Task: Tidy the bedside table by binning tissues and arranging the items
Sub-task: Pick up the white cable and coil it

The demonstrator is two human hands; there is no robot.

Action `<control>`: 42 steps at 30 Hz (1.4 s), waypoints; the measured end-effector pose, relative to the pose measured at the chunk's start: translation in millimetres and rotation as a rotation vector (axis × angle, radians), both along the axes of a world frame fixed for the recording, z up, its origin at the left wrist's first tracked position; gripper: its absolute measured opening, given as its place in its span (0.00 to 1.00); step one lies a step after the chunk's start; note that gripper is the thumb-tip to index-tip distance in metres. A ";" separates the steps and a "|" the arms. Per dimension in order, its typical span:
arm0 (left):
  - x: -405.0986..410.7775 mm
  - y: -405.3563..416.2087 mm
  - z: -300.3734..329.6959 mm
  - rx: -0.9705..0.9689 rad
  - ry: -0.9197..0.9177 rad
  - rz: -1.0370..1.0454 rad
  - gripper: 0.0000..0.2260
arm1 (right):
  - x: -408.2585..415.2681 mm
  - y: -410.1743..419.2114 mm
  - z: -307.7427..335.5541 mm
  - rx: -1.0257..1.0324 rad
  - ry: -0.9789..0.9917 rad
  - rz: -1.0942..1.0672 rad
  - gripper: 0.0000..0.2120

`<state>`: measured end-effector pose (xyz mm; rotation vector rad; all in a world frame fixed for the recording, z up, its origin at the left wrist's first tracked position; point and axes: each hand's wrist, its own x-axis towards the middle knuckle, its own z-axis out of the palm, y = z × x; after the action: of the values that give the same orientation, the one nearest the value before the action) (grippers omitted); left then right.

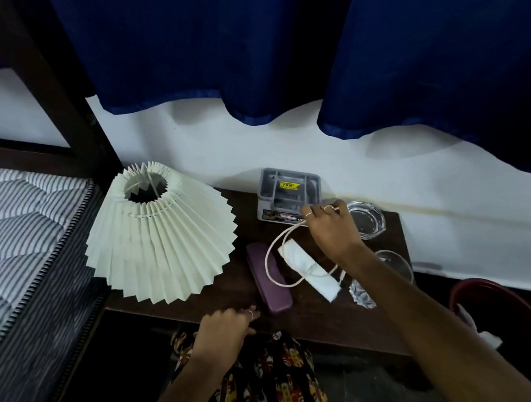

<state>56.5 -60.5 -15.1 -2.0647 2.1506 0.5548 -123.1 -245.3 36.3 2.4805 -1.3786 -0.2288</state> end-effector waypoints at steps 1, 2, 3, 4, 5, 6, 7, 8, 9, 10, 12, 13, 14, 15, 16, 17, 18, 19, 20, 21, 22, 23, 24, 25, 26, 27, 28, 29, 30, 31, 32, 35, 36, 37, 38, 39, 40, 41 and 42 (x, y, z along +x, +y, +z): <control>-1.1 0.0 0.8 0.001 -0.001 -0.003 0.18 | -0.6 2.2 7.2 -0.018 0.005 0.016 0.26; -1.9 0.5 2.4 0.008 -0.004 -0.006 0.18 | -2.1 5.7 15.5 -0.041 0.001 0.033 0.26; -2.8 0.7 4.0 0.015 -0.003 -0.009 0.18 | -4.0 9.4 23.7 -0.061 -0.005 0.047 0.25; -3.7 1.2 5.7 0.020 0.002 -0.016 0.18 | -5.6 13.4 32.9 -0.078 -0.008 0.055 0.26; -5.1 2.3 7.5 0.022 0.003 -0.028 0.18 | -7.5 17.6 42.3 -0.096 -0.005 0.059 0.27; -6.8 4.4 8.7 0.016 0.002 -0.045 0.17 | -9.1 21.0 51.4 -0.115 -0.002 0.060 0.28; -9.5 8.1 11.1 0.002 0.000 -0.059 0.16 | -11.0 25.4 60.9 -0.130 -0.003 0.055 0.29; -12.0 12.7 13.4 -0.020 0.005 -0.069 0.15 | -12.1 29.7 70.8 -0.133 -0.005 0.044 0.28; -14.9 18.6 16.4 -0.044 0.016 -0.072 0.15 | -13.2 34.1 80.2 -0.132 -0.012 0.029 0.27; -17.9 24.9 20.6 -0.065 0.035 -0.068 0.16 | -14.0 38.1 90.3 -0.135 -0.021 0.014 0.26; -21.1 34.8 27.9 -0.099 0.073 -0.035 0.16 | -14.3 44.6 108.5 -0.151 -0.039 -0.011 0.25; -22.2 39.5 32.9 -0.114 0.097 -0.008 0.16 | -14.7 48.6 116.7 -0.157 -0.044 -0.022 0.27; -23.0 44.4 39.0 -0.136 0.128 0.020 0.16 | -14.7 53.0 124.2 -0.161 -0.045 -0.032 0.29; -23.9 48.3 45.5 -0.164 0.156 0.049 0.15 | -15.3 57.4 130.6 -0.175 -0.047 -0.036 0.29; -25.2 50.7 52.1 -0.192 0.194 0.085 0.15 | -16.2 60.7 136.2 -0.196 -0.053 -0.034 0.29; -26.4 53.6 59.2 -0.215 0.239 0.124 0.14 | -17.3 65.5 142.2 -0.219 -0.066 -0.030 0.28; -27.0 55.5 65.9 -0.248 0.288 0.159 0.13 | -18.5 71.1 148.2 -0.239 -0.086 -0.023 0.27; -27.1 56.3 71.3 -0.287 0.331 0.188 0.12 | -19.8 77.7 153.7 -0.255 -0.106 -0.018 0.26; -26.8 57.5 76.5 -0.328 0.386 0.221 0.11 | -21.3 86.9 159.8 -0.273 -0.130 -0.013 0.26; -26.1 54.6 79.7 -0.362 0.452 0.257 0.09 | -23.0 93.6 165.0 -0.289 -0.155 -0.009 0.26; -24.8 50.8 83.3 -0.395 0.530 0.294 0.09 | -25.3 100.5 170.3 -0.306 -0.186 -0.009 0.24; -23.8 49.1 88.6 -0.419 0.614 0.324 0.11 | -28.2 109.5 175.0 -0.324 -0.222 -0.012 0.22; -23.4 48.3 95.1 -0.445 0.696 0.328 0.14 | -31.6 119.9 179.6 -0.347 -0.259 -0.017 0.19; -24.5 49.4 103.2 -0.468 0.773 0.311 0.18 | -35.5 129.8 183.5 -0.369 -0.297 -0.023 0.16; -26.6 51.8 110.0 -0.484 0.854 0.282 0.22 | -40.3 140.7 186.0 -0.381 -0.342 -0.032 0.13; -30.1 54.4 117.7 -0.493 0.919 0.250 0.24 | -45.7 149.8 187.4 -0.384 -0.396 -0.041 0.10; -35.0 58.1 127.3 -0.505 0.965 0.218 0.24 | -51.0 158.0 187.6 -0.370 -0.454 -0.051 0.08; -40.3 65.2 136.0 -0.516 0.990 0.192 0.22 | -57.8 169.7 185.6 -0.344 -0.508 -0.068 0.06; -45.0 70.1 140.9 -0.538 1.009 0.166 0.18 | -65.5 181.6 182.7 -0.312 -0.560 -0.091 0.05; -48.8 73.9 145.2 -0.556 1.016 0.149 0.14 | -73.8 191.3 179.3 -0.280 -0.605 -0.117 0.05; -52.6 78.5 148.2 -0.561 1.022 0.129 0.10 | -84.2 201.7 174.7 -0.249 -0.635 -0.152 0.04; -66.7 90.9 160.0 -0.536 1.095 0.051 0.08 | -118.4 231.4 156.8 -0.193 -0.662 -0.249 0.04; -71.4 94.1 165.9 -0.526 1.128 0.030 0.09 | -128.4 239.9 150.7 -0.173 -0.681 -0.274 0.04; -78.0 97.3 173.1 -0.508 1.163 0.004 0.10 | -138.6 248.3 145.4 -0.143 -0.712 -0.304 0.03; -85.0 99.0 180.6 -0.485 1.207 -0.014 0.10 | -146.4 255.4 141.5 -0.105 -0.757 -0.337 0.03; -92.7 100.8 187.2 -0.452 1.258 -0.021 0.10 | -153.2 261.7 137.3 -0.066 -0.807 -0.378 0.02; -100.5 103.0 192.9 -0.404 1.321 -0.022 0.10 | -159.8 267.7 132.8 -0.038 -0.863 -0.408 0.01; -106.6 104.8 198.6 -0.354 1.379 -0.020 0.11 | -164.1 272.3 128.5 -0.025 -0.927 -0.419 0.01; -113.1 105.4 203.3 -0.317 1.419 -0.016 0.11 | -168.5 276.6 125.9 -0.022 -0.995 -0.422 0.02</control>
<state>-56.5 44.9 188.2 -1.9341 2.9392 2.3392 -291.6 31.3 162.2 2.2938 -2.2092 1.0661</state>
